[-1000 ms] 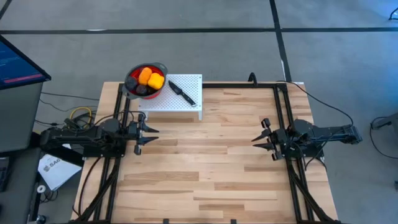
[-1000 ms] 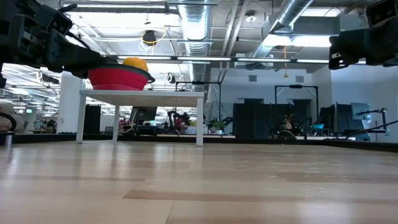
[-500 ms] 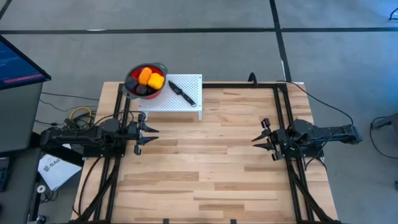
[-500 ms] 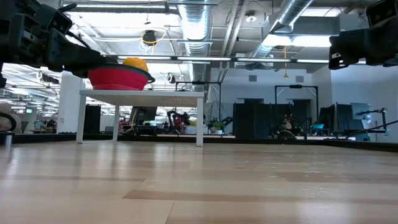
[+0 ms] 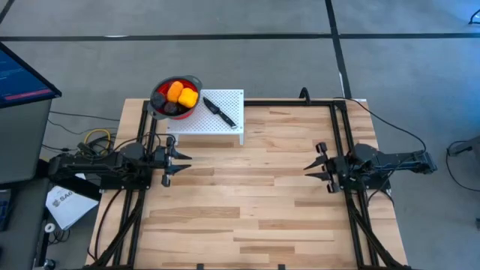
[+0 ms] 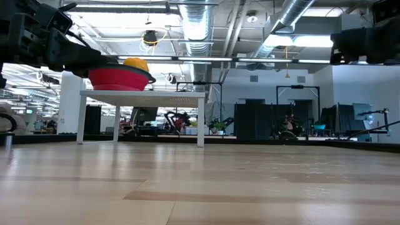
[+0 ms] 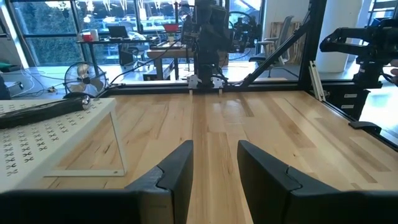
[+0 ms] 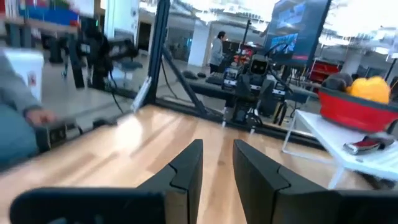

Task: Pick & Place Fruit
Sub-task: Return to Home Position

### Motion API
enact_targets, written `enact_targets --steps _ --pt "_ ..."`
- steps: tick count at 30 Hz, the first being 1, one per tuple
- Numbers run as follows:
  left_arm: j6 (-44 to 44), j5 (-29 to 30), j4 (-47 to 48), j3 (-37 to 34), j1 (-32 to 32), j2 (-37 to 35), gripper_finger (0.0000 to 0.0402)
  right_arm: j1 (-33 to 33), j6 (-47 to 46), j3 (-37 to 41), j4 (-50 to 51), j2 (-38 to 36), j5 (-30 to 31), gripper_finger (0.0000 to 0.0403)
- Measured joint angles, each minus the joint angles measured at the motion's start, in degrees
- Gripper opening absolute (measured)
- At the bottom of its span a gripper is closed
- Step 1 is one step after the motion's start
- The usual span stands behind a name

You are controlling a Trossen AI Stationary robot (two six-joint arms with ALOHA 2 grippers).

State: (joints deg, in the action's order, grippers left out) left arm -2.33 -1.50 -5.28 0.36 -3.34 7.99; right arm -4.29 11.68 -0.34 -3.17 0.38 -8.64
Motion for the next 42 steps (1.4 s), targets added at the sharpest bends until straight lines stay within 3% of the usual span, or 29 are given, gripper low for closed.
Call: enact_targets --steps 7,15,19,24,42 --pt "0.0 -0.01 -0.15 0.0 -0.01 0.0 0.0118 0.07 -10.5 0.0 -1.11 -0.02 3.17 0.0082" --pt "0.0 -0.02 -0.43 0.0 -0.01 0.0 0.0118 0.07 -10.72 0.0 -0.93 -0.02 11.46 0.0082" --pt "0.0 -0.01 -0.54 0.0 0.0 0.0 0.0118 -0.28 -12.37 0.0 -0.93 -0.02 11.17 0.007" --pt "0.0 0.0 -0.85 0.0 0.01 -0.02 0.0118 -1.62 -13.13 0.0 -0.01 -0.02 10.82 0.0009" --pt "0.0 -0.02 -1.25 0.0 0.01 -0.02 0.0118 -1.53 -11.74 0.0 2.02 -0.02 11.63 0.0006"
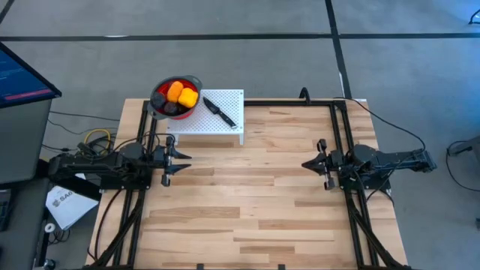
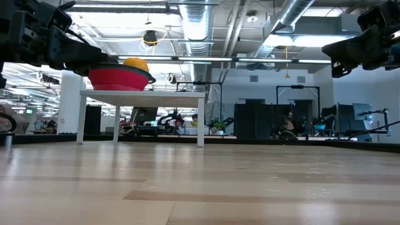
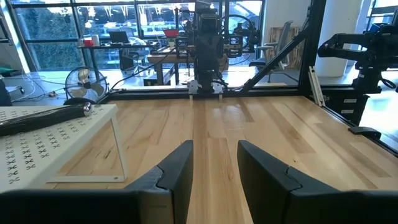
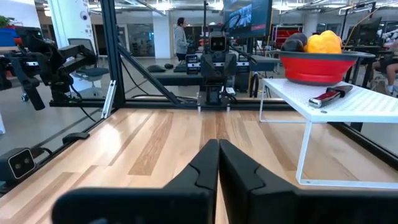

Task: Pick & Place Fruit
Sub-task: Return to Home Position

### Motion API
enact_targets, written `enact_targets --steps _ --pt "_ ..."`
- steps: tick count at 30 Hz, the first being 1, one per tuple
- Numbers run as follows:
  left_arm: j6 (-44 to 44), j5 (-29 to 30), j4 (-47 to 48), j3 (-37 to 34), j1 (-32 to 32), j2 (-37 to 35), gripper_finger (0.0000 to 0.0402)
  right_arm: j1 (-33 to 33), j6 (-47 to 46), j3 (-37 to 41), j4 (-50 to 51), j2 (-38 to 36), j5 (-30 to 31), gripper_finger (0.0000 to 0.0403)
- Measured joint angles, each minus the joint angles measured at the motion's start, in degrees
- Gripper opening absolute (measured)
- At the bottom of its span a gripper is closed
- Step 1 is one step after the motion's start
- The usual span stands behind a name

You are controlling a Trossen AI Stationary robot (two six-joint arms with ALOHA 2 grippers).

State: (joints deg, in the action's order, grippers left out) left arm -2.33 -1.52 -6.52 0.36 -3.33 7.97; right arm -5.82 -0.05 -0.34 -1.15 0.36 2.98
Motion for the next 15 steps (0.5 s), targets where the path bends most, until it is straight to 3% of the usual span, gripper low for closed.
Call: enact_targets --steps 15 --pt "0.0 0.0 0.0 0.0 -0.02 0.0 0.0118 0.0 0.02 0.0 0.0 0.0 0.0 0.0015"
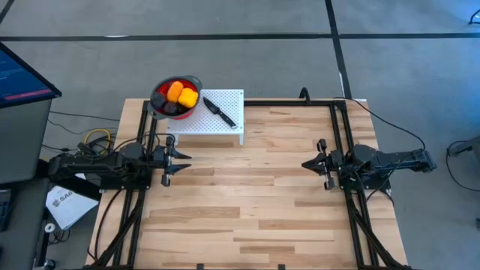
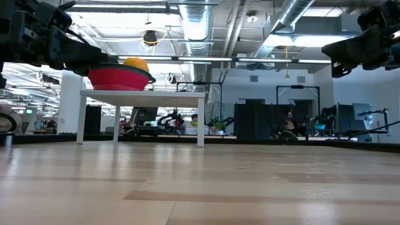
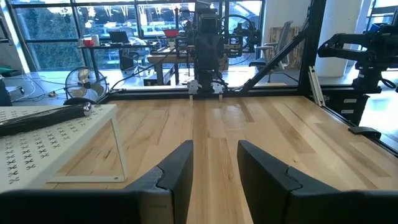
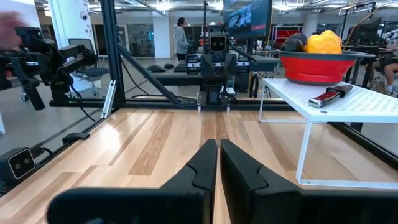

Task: Pick & Place Fruit
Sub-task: Return to Home Position

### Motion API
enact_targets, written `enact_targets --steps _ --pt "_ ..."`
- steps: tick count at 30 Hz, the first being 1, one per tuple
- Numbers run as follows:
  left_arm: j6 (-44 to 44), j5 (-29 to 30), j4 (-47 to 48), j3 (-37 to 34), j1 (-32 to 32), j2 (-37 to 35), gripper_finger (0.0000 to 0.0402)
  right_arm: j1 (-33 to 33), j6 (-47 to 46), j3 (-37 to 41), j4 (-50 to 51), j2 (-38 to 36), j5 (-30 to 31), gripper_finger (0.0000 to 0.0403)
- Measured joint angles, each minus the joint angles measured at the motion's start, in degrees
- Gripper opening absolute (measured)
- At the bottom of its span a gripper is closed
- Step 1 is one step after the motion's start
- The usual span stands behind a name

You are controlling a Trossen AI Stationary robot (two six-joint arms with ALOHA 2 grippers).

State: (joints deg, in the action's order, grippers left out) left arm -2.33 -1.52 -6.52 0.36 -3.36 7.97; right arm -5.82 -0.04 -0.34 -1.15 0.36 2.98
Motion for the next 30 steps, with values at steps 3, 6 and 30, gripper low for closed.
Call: enact_targets --steps 3,6,30 --pt "0.0 0.01 0.0 0.0 0.01 0.0 0.0118 0.0 -0.01 0.0 0.0 0.0 0.01 0.0015" --pt "0.0 0.0 0.0 0.0 0.02 0.0 0.0118 0.0 -0.02 0.0 0.0 0.0 0.02 0.0017" --pt "-0.37 -1.75 3.36 0.0 0.02 -2.11 0.0001 0.0 -0.01 0.0 0.02 0.0 0.02 0.0016"
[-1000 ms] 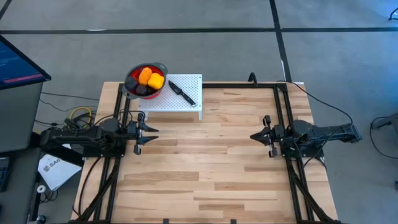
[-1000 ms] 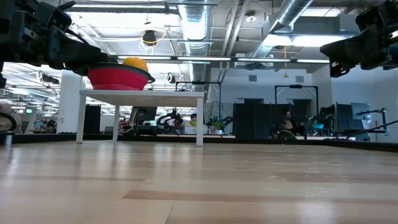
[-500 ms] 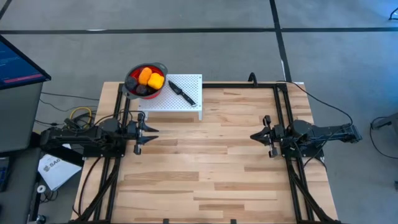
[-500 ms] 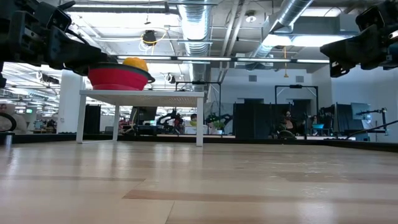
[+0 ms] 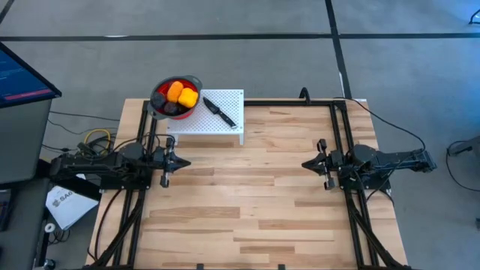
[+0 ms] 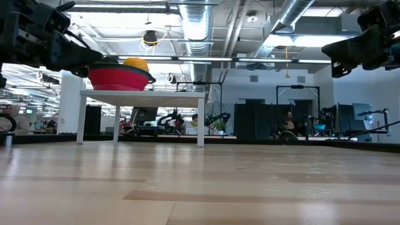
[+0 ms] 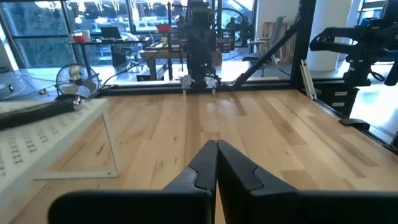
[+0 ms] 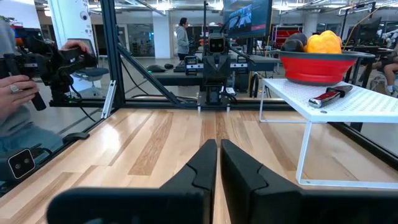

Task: Pick & Place Fruit
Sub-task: Return to Home Position

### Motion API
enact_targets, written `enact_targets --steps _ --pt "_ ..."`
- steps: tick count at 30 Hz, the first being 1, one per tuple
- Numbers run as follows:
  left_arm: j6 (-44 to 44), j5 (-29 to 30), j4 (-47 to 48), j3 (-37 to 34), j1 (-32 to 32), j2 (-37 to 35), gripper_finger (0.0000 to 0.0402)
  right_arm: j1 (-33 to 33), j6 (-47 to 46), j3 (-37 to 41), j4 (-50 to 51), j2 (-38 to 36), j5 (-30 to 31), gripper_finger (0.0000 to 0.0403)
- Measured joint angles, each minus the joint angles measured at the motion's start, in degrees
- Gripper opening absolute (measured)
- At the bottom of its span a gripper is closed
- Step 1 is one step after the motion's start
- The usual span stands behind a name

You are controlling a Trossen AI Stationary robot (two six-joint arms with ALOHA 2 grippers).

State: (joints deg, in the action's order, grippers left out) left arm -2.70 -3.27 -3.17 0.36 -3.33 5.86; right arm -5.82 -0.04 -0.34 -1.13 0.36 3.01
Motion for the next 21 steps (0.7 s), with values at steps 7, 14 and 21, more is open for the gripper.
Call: enact_targets --steps 7,14,21 --pt "-0.11 2.57 1.96 0.09 4.26 -5.85 0.0 0.02 0.01 0.0 0.02 0.0 0.02 0.0017" --pt "-0.09 4.14 2.26 0.09 8.69 -5.87 0.0 0.02 0.01 0.0 0.0 -0.02 0.02 0.0016" --pt "-0.07 4.39 2.23 0.07 8.83 -5.87 0.0001 0.02 -0.01 0.0 0.0 -0.02 0.02 0.002"
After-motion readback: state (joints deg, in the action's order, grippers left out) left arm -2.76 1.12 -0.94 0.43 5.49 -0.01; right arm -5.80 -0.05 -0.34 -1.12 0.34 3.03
